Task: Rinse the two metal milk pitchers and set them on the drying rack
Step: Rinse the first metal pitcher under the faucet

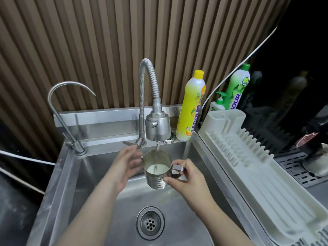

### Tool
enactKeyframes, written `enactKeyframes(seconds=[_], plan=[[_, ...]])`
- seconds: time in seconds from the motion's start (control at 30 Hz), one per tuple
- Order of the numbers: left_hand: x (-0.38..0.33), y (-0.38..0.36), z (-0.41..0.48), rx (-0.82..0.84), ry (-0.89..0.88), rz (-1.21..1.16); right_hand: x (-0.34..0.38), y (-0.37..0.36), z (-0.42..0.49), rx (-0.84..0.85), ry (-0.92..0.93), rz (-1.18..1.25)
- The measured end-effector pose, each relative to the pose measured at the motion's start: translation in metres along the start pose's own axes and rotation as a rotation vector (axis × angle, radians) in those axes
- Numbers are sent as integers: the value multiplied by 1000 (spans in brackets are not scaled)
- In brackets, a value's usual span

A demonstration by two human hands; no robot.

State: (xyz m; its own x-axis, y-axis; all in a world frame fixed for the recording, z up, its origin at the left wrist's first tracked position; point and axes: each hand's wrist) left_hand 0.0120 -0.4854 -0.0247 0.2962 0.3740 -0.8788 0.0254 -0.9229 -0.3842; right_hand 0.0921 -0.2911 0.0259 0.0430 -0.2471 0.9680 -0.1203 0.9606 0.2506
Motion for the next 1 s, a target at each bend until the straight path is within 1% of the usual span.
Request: enactKeyframes(seconds=[0.1, 0.27, 0.5, 0.67, 0.73, 1.0], plan=[[7, -12, -53, 43, -118, 96, -12, 6, 4, 37, -16, -6], [12, -18, -101, 39, -218, 257, -11, 12, 13, 121, 33, 8], [-5, -42, -100, -50, -367, 334, 9, 24, 28, 181, 135, 79], [-14, -49, -96, -98, -441, 383, 21, 30, 37, 214, 216, 106], [-16, -51, -95, -115, -459, 383, 24, 31, 40, 213, 230, 120], [-18, -50, -91, -95, -487, 368, 27, 33, 47, 217, 284, 102]])
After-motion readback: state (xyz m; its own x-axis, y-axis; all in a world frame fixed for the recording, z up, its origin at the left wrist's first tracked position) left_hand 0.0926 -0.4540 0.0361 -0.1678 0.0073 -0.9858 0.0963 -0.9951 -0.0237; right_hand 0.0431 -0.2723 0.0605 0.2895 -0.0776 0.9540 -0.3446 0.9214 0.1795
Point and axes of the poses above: each hand's wrist, its own z-axis towards the middle knuckle, its own y-axis out of the back of the hand, x = y × z, and after that the axes turned 6 degrees about x, right-handed
